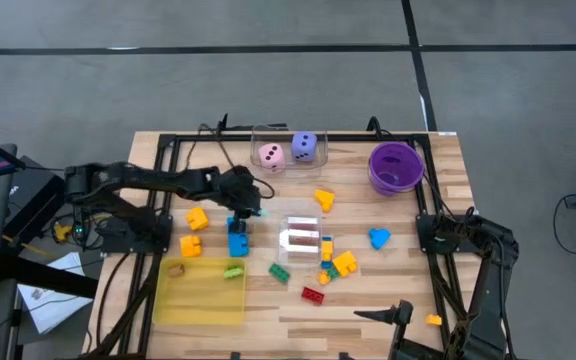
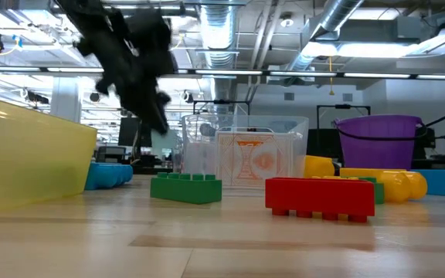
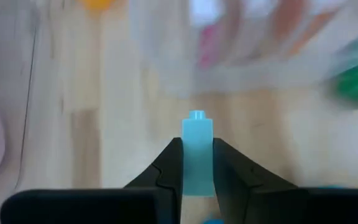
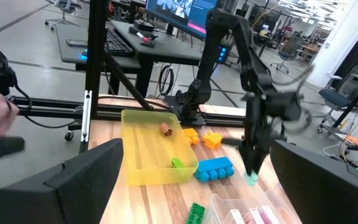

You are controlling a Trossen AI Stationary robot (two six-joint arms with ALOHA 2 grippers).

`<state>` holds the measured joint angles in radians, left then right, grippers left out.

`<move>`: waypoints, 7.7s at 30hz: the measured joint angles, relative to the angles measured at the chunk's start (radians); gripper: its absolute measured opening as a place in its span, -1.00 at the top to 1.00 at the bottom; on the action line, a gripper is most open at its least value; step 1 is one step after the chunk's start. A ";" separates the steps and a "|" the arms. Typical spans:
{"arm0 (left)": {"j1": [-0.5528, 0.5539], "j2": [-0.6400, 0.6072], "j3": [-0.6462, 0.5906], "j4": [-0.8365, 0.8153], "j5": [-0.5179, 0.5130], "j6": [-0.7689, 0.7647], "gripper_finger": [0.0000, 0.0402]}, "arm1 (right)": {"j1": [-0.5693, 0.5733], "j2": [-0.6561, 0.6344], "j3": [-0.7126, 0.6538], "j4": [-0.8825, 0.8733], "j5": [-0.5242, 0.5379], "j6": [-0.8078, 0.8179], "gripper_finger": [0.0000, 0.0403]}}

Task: Pick & Place Toys
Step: Put the light blue game piece into the yellow bin, then adjust the yellow bin on the table, then put the green game piece into the yellow bin

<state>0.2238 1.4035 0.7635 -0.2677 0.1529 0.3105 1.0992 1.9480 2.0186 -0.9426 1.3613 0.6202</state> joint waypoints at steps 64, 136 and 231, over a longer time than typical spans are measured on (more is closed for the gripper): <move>-1.058 -0.499 -0.382 -0.420 -0.390 -1.366 0.66 | -0.009 0.000 0.000 0.008 -0.007 0.035 -0.99; -0.942 0.073 -0.213 0.501 -0.265 -0.895 1.00 | -0.020 0.000 0.000 0.005 -0.055 0.035 -0.99; -0.831 -0.437 -0.213 0.982 -0.302 -0.090 0.59 | -0.022 0.000 0.000 0.007 -0.060 0.046 -0.99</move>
<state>-0.6074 0.9664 0.5503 0.7148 -0.1493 0.2208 1.0775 1.9480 2.0186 -0.9360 1.3010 0.6662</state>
